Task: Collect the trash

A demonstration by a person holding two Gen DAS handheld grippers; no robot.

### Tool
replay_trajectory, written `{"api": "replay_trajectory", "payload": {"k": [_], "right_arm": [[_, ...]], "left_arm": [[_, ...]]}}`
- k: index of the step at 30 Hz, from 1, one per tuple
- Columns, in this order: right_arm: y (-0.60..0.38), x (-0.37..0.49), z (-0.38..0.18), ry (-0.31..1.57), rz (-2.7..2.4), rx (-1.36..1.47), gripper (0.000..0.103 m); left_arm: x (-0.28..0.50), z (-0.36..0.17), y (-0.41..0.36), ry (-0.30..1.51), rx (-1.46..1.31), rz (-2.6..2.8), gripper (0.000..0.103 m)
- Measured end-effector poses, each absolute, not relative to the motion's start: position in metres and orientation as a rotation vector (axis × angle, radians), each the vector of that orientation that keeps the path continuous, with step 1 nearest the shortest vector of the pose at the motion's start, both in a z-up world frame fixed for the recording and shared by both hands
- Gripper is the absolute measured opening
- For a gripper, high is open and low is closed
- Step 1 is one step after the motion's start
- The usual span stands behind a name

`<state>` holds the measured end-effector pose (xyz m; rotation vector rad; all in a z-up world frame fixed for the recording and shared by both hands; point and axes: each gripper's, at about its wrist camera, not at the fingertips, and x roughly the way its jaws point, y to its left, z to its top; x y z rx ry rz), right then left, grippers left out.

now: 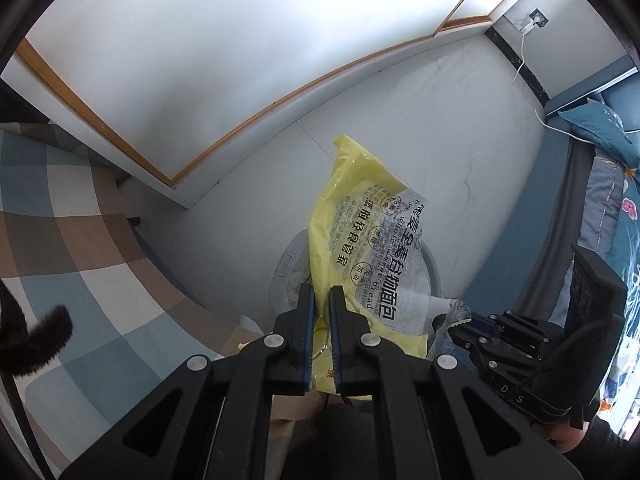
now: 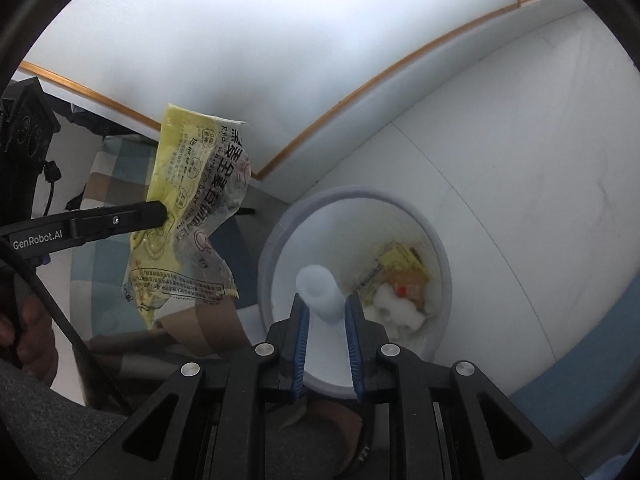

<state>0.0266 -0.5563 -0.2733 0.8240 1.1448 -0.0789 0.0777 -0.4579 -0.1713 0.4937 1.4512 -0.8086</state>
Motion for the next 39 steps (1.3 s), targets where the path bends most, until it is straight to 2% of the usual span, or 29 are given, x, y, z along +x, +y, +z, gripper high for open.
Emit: {"api": "replay_trajectory", "payload": {"k": [2, 7, 12, 13, 16, 20, 23, 28, 33, 36, 38, 39], "right_arm": [[-0.552, 0.03, -0.285, 1.18, -0.067, 0.852, 0.024], [-0.544, 0.026, -0.291, 1.211, -0.042, 0.863, 0.024], [-0.552, 0.016, -0.28, 1.202, -0.09, 0.862, 0.037], [-0.553, 0.016, -0.279, 1.215, -0.093, 0.861, 0.043], [-0.555, 0.016, -0.275, 1.221, -0.109, 0.855, 0.046], [-0.565, 0.01, -0.267, 1.199, -0.149, 0.849, 0.055], [-0.569, 0.008, -0.264, 1.19, -0.18, 0.856, 0.058], [-0.576, 0.003, -0.261, 1.174, -0.198, 0.858, 0.06], [-0.575, 0.005, -0.261, 1.166, -0.196, 0.859, 0.062], [-0.577, 0.002, -0.263, 1.165, -0.193, 0.866, 0.063], [-0.578, 0.002, -0.262, 1.17, -0.191, 0.866, 0.065], [-0.578, 0.001, -0.263, 1.172, -0.189, 0.864, 0.066]], "left_arm": [[0.079, -0.173, -0.46, 1.46, 0.484, -0.809, 0.004], [0.078, -0.183, -0.465, 1.485, 0.512, -0.804, 0.004], [0.074, -0.197, -0.473, 1.527, 0.576, -0.804, 0.005], [0.071, -0.201, -0.474, 1.532, 0.603, -0.803, 0.005], [0.066, -0.208, -0.476, 1.547, 0.639, -0.805, 0.007], [0.064, -0.211, -0.476, 1.547, 0.661, -0.802, 0.008], [0.062, -0.219, -0.477, 1.585, 0.696, -0.809, 0.013], [0.052, -0.23, -0.476, 1.576, 0.826, -0.797, 0.013], [0.055, -0.237, -0.469, 1.612, 0.791, -0.786, 0.014], [0.061, -0.238, -0.463, 1.617, 0.754, -0.783, 0.027], [0.062, -0.232, -0.462, 1.598, 0.728, -0.779, 0.052], [0.064, -0.228, -0.46, 1.573, 0.711, -0.783, 0.055]]}}
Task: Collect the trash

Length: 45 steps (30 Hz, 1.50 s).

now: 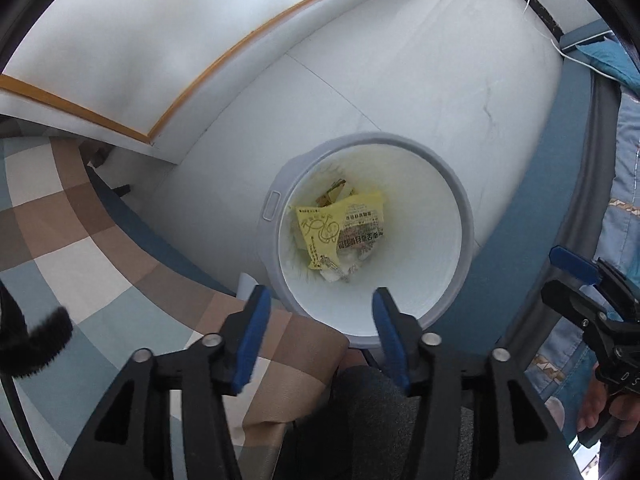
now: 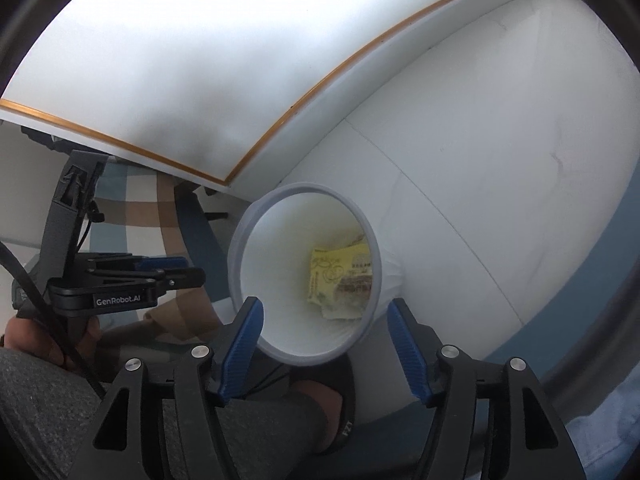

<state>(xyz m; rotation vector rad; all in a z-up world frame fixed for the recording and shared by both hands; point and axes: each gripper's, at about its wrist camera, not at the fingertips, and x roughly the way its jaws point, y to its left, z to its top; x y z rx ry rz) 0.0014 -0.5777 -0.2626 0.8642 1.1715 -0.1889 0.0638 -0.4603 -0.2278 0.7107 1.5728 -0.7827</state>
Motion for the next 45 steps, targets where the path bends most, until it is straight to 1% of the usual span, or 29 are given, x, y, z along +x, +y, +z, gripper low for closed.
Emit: {"api": "replay_trajectory", "payload": {"k": [2, 6, 7, 8, 15, 18, 21, 26, 29, 45], "right_arm": [[-0.576, 0.003, -0.262, 1.17, -0.187, 0.859, 0.07], [-0.577, 0.005, -0.256, 1.155, -0.189, 0.851, 0.074], [-0.577, 0.005, -0.255, 1.149, -0.189, 0.849, 0.076], [-0.577, 0.006, -0.253, 1.141, -0.189, 0.848, 0.078], [-0.575, 0.008, -0.23, 1.084, -0.181, 0.855, 0.087], [-0.576, 0.008, -0.221, 1.067, -0.172, 0.867, 0.089], [-0.575, 0.008, -0.213, 1.053, -0.164, 0.881, 0.092], [-0.573, 0.006, -0.199, 1.037, -0.146, 0.907, 0.093], [-0.57, 0.004, -0.192, 1.033, -0.144, 0.909, 0.096], [-0.565, -0.003, -0.181, 1.021, -0.196, 0.91, 0.096]], "left_arm": [[0.064, -0.217, -0.461, 1.53, 0.684, -0.784, 0.065], [0.067, -0.195, -0.458, 1.45, 0.618, -0.785, 0.069], [0.068, -0.192, -0.457, 1.441, 0.602, -0.781, 0.073], [0.071, -0.187, -0.454, 1.425, 0.573, -0.772, 0.075], [0.083, -0.16, -0.436, 1.357, 0.44, -0.734, 0.077], [0.083, -0.15, -0.429, 1.34, 0.416, -0.72, 0.077], [0.078, -0.141, -0.425, 1.324, 0.419, -0.725, 0.077], [0.07, -0.132, -0.423, 1.287, 0.435, -0.735, 0.077], [0.067, -0.124, -0.421, 1.277, 0.432, -0.742, 0.077], [0.062, -0.112, -0.413, 1.265, 0.424, -0.744, 0.077]]}}
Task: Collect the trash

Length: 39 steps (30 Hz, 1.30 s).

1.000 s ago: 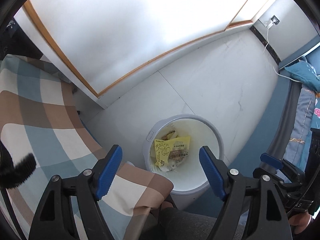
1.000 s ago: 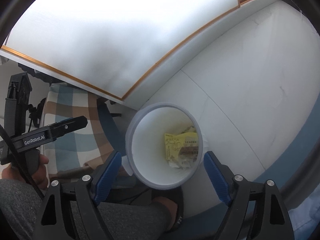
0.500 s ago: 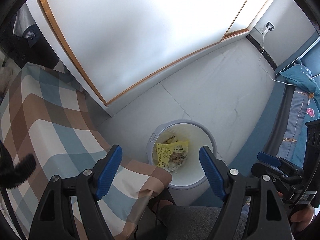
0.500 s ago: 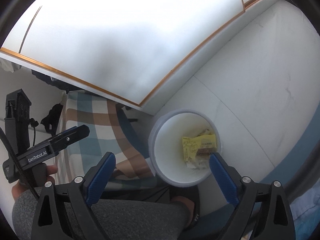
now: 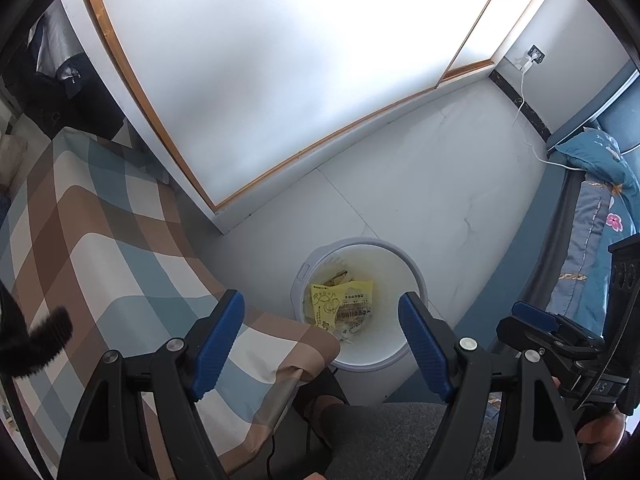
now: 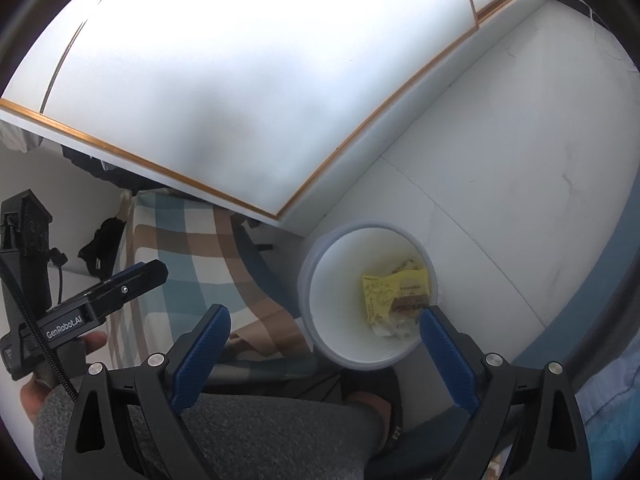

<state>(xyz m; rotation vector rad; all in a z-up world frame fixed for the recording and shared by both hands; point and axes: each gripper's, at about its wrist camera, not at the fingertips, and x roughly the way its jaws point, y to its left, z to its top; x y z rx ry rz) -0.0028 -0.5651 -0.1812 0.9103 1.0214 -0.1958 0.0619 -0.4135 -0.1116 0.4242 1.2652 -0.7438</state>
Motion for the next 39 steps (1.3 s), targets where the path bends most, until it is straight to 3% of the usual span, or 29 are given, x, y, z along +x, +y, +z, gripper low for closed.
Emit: {"api": "replay_trajectory", "payload": {"k": [39], "right_arm": [[-0.5641, -0.0035, -0.1781, 1.016, -0.191, 0.89, 0.096]], "left_arm": [[0.0582, -0.1074, -0.4114, 1.272, 0.412, -0.736, 0.077]]}}
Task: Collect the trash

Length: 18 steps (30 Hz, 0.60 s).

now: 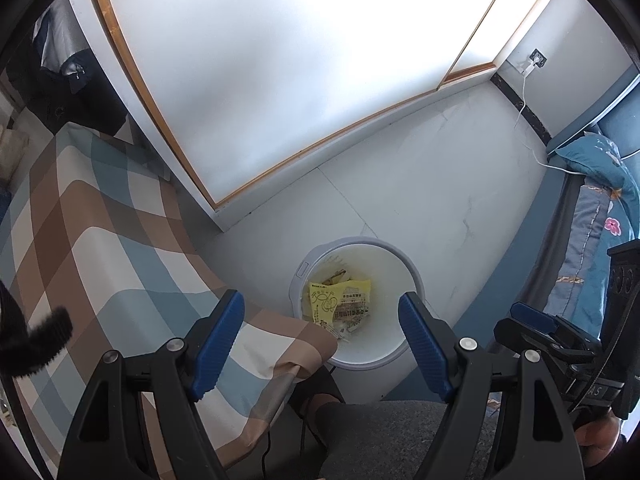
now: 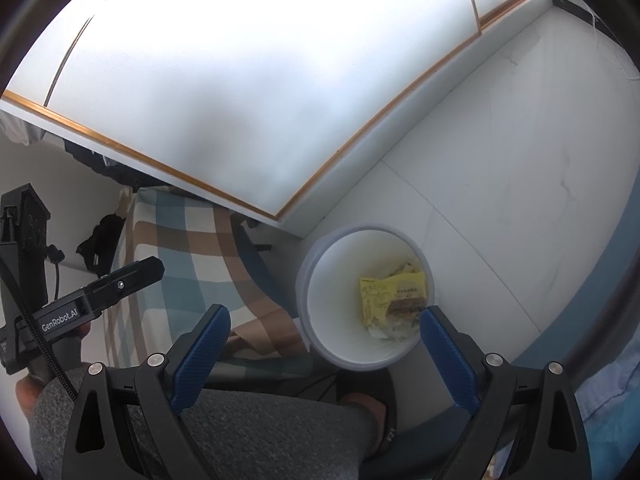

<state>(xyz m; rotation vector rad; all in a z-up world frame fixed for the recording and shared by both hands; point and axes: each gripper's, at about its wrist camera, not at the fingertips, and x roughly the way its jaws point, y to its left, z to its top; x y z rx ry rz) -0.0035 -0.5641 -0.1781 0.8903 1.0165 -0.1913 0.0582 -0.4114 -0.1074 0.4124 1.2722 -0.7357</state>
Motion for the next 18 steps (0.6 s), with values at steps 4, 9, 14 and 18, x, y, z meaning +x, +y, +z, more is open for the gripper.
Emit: {"api": "replay_trajectory", "payload": {"k": [4, 9, 14, 18], "right_arm": [[-0.5641, -0.0029, -0.178, 1.018, -0.189, 0.885, 0.096], [-0.5648, -0.0033, -0.1796, 1.016, -0.19, 0.892, 0.096], [-0.5637, -0.0021, -0.181, 1.022, -0.186, 0.894, 0.096], [-0.564, -0.0021, -0.1821, 1.021, -0.19, 0.895, 0.096]], "left_arm": [[0.0589, -0.1073, -0.4131, 1.27, 0.42, -0.733, 0.077], [0.0593, -0.1079, -0.4143, 1.283, 0.431, -0.73, 0.077], [0.0597, -0.1097, -0.4155, 1.287, 0.441, -0.722, 0.077], [0.0574, -0.1097, -0.4176, 1.283, 0.451, -0.727, 0.077]]}}
